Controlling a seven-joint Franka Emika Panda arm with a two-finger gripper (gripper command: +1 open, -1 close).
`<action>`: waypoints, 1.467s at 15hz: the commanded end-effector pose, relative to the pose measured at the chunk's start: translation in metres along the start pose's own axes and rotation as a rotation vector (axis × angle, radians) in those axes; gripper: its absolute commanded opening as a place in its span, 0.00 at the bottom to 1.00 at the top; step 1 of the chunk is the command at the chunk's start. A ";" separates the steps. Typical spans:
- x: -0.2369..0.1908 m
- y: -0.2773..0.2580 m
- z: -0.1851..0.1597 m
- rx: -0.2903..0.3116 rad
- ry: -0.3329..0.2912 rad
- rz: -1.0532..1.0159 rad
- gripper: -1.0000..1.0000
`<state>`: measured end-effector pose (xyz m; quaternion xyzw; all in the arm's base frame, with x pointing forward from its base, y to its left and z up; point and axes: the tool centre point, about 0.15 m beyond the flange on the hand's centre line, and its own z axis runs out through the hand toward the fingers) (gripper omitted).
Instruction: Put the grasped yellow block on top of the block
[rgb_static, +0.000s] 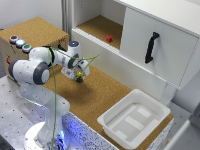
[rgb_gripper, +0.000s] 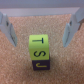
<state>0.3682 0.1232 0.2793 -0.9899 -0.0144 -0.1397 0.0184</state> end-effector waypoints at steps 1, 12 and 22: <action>0.001 -0.006 -0.092 -0.020 0.018 0.015 1.00; 0.143 -0.014 -0.227 -0.058 0.152 0.068 1.00; 0.143 -0.014 -0.227 -0.058 0.152 0.068 1.00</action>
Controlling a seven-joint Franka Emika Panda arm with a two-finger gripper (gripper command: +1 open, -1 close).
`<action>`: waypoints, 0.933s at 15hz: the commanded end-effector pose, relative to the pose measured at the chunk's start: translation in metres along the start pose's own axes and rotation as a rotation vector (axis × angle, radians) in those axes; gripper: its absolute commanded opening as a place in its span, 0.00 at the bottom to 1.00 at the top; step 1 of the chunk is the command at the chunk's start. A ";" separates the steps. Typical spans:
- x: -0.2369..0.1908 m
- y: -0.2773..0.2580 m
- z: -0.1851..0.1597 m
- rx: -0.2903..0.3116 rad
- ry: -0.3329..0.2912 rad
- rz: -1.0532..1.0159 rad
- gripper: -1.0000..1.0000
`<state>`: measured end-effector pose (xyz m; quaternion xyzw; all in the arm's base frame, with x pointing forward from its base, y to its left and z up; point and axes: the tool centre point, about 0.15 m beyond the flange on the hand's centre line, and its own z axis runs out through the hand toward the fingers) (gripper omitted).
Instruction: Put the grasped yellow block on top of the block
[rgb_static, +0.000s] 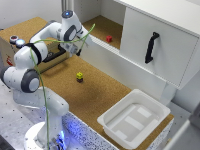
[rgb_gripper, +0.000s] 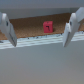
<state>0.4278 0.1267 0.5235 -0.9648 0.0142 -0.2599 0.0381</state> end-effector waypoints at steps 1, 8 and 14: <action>0.019 -0.006 -0.004 -0.090 -0.092 0.001 1.00; 0.047 0.010 0.020 -0.016 0.077 0.055 1.00; 0.096 0.017 0.063 -0.015 0.105 0.034 1.00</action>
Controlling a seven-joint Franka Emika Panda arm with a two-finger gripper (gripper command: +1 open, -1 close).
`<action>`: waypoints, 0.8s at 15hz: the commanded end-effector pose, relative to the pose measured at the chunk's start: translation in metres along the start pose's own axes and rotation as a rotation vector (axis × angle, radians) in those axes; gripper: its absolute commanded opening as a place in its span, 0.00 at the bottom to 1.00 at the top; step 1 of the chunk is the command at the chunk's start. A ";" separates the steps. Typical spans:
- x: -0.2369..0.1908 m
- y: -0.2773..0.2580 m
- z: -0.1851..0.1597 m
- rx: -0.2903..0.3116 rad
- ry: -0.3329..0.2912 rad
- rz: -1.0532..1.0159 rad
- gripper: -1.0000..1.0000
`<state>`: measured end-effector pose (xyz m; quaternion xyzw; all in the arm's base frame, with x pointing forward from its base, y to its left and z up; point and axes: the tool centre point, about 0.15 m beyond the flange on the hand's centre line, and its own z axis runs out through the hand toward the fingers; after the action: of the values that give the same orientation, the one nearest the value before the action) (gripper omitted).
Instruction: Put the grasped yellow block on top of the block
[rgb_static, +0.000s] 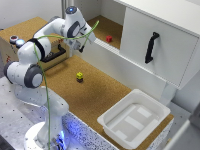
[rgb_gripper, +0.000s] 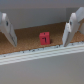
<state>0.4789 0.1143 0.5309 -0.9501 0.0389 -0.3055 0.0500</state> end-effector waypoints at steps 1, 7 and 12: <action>0.049 0.005 0.055 -0.036 0.025 -0.029 1.00; 0.091 0.010 0.086 -0.105 0.067 -0.117 1.00; 0.104 0.004 0.108 -0.135 0.084 -0.138 1.00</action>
<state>0.5754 0.0987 0.5097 -0.9332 -0.0078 -0.3592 0.0075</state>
